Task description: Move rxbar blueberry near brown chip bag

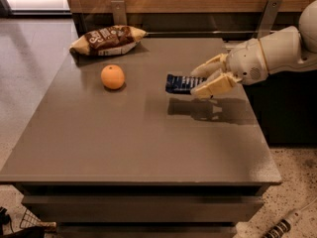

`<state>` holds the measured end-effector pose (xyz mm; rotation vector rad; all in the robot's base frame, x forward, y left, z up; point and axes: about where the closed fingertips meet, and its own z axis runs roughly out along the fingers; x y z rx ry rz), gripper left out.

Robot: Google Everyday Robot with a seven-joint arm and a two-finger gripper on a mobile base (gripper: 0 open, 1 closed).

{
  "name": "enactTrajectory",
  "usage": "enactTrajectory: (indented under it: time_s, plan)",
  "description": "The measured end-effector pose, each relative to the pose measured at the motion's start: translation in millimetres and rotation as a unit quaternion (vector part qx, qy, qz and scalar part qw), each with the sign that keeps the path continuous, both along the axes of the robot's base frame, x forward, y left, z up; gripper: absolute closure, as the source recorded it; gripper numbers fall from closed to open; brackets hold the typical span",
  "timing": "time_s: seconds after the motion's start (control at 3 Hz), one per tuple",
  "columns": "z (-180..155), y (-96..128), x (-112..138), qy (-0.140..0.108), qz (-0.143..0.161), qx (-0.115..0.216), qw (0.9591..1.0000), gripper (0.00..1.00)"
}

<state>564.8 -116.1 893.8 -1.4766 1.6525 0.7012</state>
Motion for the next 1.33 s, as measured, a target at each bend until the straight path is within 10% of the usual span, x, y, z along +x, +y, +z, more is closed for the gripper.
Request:
enactTrajectory:
  time_s: [0.67,1.33]
  plan:
    - [8,-27,107,0.01,-0.072,-0.002,0.9974,1.0]
    - [-5,-2,216,0.035,-0.141,0.002,0.9895,1.0]
